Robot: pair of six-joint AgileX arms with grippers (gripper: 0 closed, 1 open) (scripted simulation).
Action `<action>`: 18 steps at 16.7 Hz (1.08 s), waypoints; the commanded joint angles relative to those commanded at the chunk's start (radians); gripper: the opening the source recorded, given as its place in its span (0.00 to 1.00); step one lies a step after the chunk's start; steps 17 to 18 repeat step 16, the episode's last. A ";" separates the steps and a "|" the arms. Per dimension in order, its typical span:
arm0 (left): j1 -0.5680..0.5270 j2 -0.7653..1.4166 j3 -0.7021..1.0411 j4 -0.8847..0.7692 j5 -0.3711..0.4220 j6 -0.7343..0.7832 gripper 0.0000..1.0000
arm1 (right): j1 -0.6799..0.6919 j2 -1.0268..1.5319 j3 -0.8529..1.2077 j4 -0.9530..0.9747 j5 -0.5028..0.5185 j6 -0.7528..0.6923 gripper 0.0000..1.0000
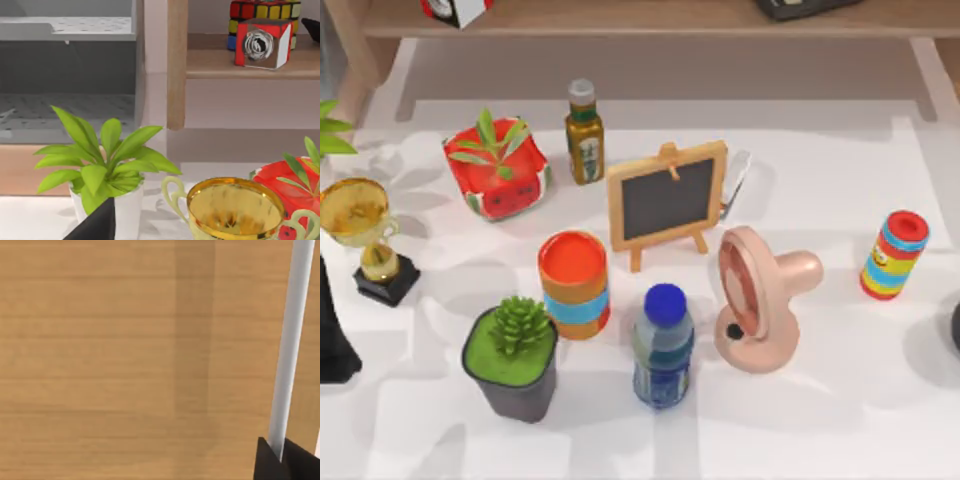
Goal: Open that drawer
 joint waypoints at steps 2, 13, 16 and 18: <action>0.000 0.000 0.000 0.000 0.000 0.000 1.00 | 0.000 0.000 0.000 0.000 0.000 0.000 0.38; 0.000 0.000 0.000 0.000 0.000 0.000 1.00 | 0.000 0.000 0.000 0.000 0.000 0.000 1.00; 0.000 0.000 0.000 0.000 0.000 0.000 1.00 | 0.000 0.000 0.000 0.000 0.000 0.000 1.00; 0.000 0.000 0.000 0.000 0.000 0.000 1.00 | 0.000 0.000 0.000 0.000 0.000 0.000 1.00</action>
